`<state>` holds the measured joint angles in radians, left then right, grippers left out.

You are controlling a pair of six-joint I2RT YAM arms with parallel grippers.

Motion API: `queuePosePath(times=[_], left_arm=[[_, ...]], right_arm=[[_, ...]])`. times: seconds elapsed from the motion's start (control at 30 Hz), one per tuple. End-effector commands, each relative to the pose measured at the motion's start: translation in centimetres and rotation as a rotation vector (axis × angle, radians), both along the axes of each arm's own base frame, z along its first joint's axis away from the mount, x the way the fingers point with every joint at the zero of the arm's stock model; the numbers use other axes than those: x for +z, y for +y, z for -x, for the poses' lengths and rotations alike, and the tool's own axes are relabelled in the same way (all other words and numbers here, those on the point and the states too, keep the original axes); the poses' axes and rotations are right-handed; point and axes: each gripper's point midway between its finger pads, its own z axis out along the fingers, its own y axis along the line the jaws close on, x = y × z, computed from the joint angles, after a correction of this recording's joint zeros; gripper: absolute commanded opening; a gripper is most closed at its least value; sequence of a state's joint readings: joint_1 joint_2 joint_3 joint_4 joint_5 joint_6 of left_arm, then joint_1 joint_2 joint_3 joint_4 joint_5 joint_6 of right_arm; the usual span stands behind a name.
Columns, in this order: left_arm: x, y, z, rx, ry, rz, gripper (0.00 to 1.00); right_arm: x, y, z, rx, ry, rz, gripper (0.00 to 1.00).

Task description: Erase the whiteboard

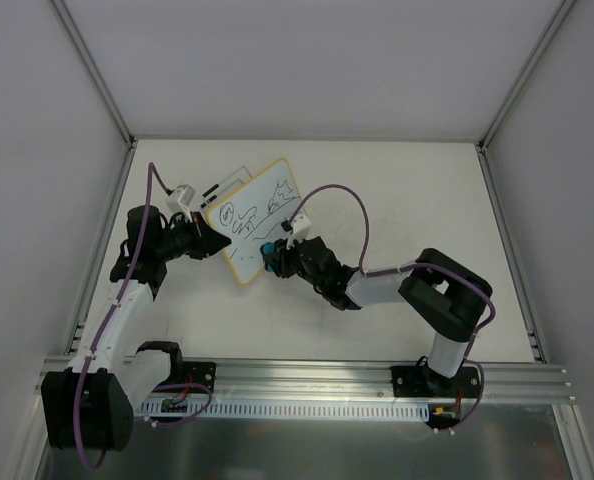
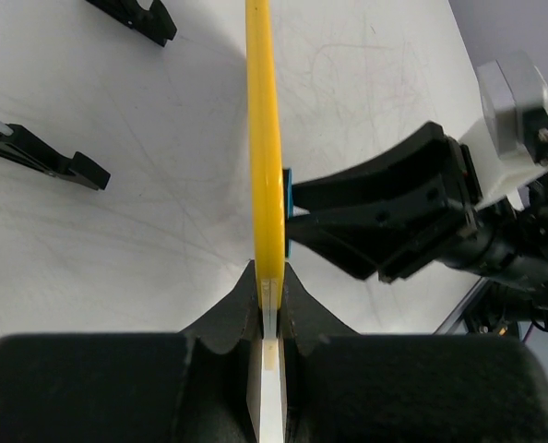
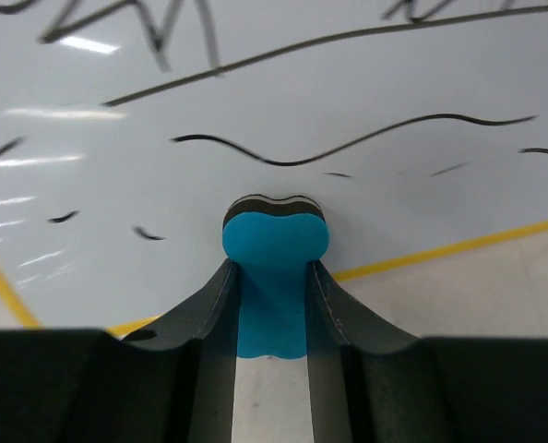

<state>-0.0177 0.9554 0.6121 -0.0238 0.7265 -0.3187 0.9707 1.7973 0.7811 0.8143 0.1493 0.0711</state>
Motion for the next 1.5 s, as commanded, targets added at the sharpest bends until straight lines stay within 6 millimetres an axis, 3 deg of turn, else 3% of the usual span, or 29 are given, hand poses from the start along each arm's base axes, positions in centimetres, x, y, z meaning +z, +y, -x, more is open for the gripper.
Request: queuePosePath(times=[0.0,0.3,0.47,0.6,0.63,0.87,0.97,1.07,1.33,1.47], left_arm=[[1.3,-2.2,2.3,-0.14,0.041,0.097,0.0],[1.4,-2.2,2.3,-0.14,0.042,0.1,0.0],[1.4,-2.2,2.4,-0.14,0.039,0.1,0.0],[1.5,-2.2,2.4,-0.139,0.036,0.099,0.0],[1.5,-2.2,2.4,-0.14,0.033,0.098,0.0],[1.4,-2.2,2.4,-0.141,0.036,0.099,0.0],[1.5,-2.3,2.4,-0.142,0.036,0.1,0.0],[1.5,-2.3,2.4,-0.143,0.038,0.1,0.0],[1.5,-2.3,2.4,-0.142,0.036,0.1,0.0],[1.4,-2.3,2.4,-0.142,0.038,0.1,0.0]], right_arm=[[5.2,5.2,3.6,0.182,-0.082,-0.112,0.0],[10.4,9.3,6.7,0.305,-0.145,-0.203,0.0],[10.4,10.3,7.6,0.31,-0.152,-0.197,0.0],[8.2,8.8,6.1,0.205,-0.132,-0.157,0.0],[6.9,8.0,5.7,0.18,-0.117,-0.136,0.0],[2.7,1.6,1.2,-0.052,-0.053,-0.116,0.0],[1.5,-1.0,-0.3,-0.131,-0.045,-0.083,0.0],[1.6,-1.8,-1.1,-0.137,-0.07,-0.054,0.0],[5.0,1.1,-0.5,-0.018,-0.118,-0.056,0.0],[6.3,3.7,1.7,0.074,-0.148,-0.046,0.01]])
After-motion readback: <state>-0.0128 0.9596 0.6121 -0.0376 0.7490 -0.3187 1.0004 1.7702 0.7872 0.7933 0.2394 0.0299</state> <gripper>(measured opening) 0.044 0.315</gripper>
